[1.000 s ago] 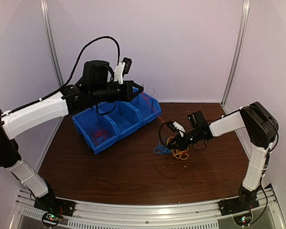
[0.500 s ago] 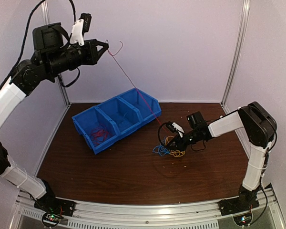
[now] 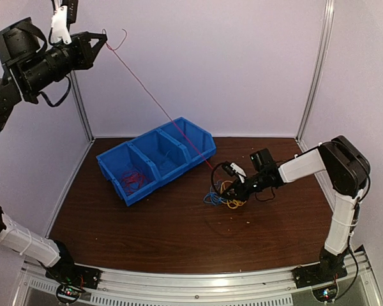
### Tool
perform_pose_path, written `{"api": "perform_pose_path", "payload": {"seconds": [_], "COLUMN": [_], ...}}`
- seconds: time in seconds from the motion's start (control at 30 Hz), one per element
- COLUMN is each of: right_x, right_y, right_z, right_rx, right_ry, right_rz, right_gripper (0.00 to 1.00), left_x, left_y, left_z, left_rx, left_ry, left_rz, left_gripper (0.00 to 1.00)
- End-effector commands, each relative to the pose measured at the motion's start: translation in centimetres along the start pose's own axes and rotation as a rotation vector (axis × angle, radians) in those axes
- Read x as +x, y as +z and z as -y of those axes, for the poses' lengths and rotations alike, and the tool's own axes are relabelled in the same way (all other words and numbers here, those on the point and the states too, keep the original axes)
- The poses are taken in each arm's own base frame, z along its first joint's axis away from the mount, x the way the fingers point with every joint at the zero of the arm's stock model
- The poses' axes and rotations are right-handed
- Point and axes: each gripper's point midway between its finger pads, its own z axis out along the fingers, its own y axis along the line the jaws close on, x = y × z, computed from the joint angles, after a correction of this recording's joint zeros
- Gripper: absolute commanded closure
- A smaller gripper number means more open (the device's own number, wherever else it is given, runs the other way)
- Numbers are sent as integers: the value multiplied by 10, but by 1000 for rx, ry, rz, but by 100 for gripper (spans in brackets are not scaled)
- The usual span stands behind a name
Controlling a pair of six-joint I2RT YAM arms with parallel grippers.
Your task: Untangle the cables
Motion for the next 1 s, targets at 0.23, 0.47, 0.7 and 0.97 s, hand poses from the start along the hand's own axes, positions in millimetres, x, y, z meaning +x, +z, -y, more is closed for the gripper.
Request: {"api": "perform_pose_path", "payload": {"seconds": [0.23, 0.47, 0.7, 0.97], "right_x": [14, 17, 19, -4], "right_y": [6, 8, 9, -1], "right_z": [12, 13, 15, 5], "right_rx": [31, 24, 28, -7], "right_ry": [56, 66, 77, 38], "right_rz": [-44, -53, -55, -53], "right_gripper": [91, 94, 96, 63], "left_x": [-105, -131, -158, -125], "left_y": [-74, -95, -116, -86], "left_z": [-44, -56, -63, -58], "left_rx": [-141, -187, -214, -223], "left_ry": [-29, -13, -2, 21], "left_rz": [330, 397, 487, 388], "left_gripper": [100, 100, 100, 100]}}
